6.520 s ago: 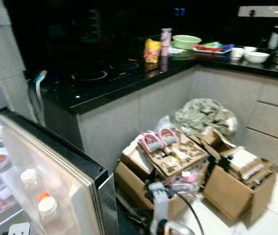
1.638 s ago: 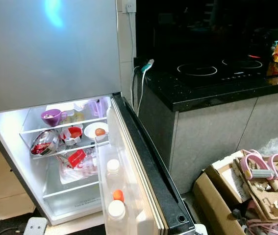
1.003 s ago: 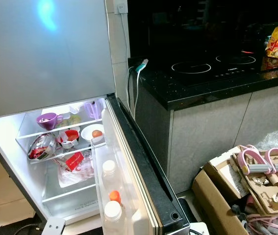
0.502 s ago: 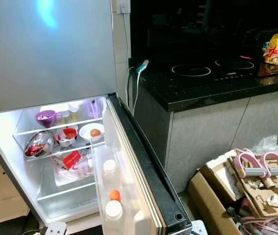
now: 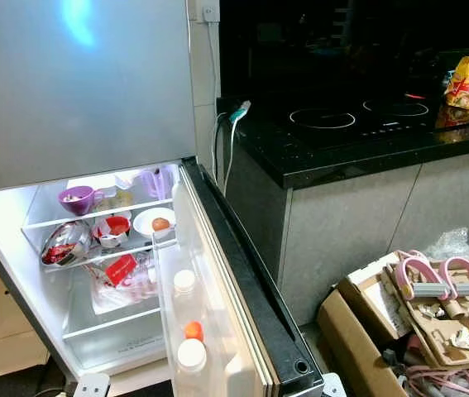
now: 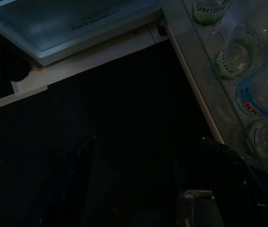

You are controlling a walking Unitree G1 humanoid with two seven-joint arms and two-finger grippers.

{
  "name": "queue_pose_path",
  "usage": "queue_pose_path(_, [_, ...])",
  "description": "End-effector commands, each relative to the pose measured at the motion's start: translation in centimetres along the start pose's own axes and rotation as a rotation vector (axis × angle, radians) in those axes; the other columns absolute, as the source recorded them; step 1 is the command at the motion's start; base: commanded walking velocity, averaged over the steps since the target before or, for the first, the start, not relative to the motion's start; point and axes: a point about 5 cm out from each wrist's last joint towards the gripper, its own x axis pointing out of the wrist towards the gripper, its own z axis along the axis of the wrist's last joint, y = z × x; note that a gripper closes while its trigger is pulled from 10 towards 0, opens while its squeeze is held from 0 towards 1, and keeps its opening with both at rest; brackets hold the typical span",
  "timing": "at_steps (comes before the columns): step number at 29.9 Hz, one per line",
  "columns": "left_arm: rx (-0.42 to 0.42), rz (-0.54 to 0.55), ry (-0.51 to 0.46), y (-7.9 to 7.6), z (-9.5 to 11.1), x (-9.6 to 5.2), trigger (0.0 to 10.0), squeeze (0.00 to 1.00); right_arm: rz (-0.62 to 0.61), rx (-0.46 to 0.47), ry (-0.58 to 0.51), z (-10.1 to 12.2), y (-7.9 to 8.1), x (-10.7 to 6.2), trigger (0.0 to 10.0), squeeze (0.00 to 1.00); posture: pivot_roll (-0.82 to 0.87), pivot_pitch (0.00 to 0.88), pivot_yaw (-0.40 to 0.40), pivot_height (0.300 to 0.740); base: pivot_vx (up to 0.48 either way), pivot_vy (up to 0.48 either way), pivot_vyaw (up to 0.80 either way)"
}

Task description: Restocking fridge

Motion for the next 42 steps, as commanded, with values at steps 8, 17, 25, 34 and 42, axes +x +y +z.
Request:
queue_pose_path(8, [-0.015,0.015,0.014,0.4,-0.4,-0.1,10.0,0.0,0.005,0.01,0.012,-0.6,0.3,-0.1,10.0,0.0,-0.09,0.123,0.038,0.74,-0.319,0.0,0.0])
queue_pose_path(17, [-0.012,0.023,0.021,0.5,-0.5,-0.2,10.0,0.0,0.008,0.009,0.015,-0.7,0.2,-0.1,10.0,0.0,-0.09,0.13,0.038,0.74,-0.306,0.0,0.0])
queue_pose_path(25, [-0.025,0.026,0.024,0.5,-0.5,-0.1,10.0,0.0,0.011,0.01,0.003,-0.2,0.1,0.0,10.0,0.0,-0.1,0.134,0.037,0.74,0.0,0.0,0.0])
queue_pose_path(34, [-0.043,0.033,0.024,0.6,-0.4,-0.1,10.0,0.0,0.025,0.008,-0.028,1.0,0.3,0.2,10.0,0.0,-0.1,0.137,0.032,0.74,0.0,0.0,0.0])
queue_pose_path(42, [-0.039,0.051,0.026,0.9,-0.5,-0.2,10.0,0.0,0.068,0.011,-0.063,2.2,0.8,0.4,9.4,0.0,-0.09,0.137,0.029,0.74,0.0,0.0,0.0])
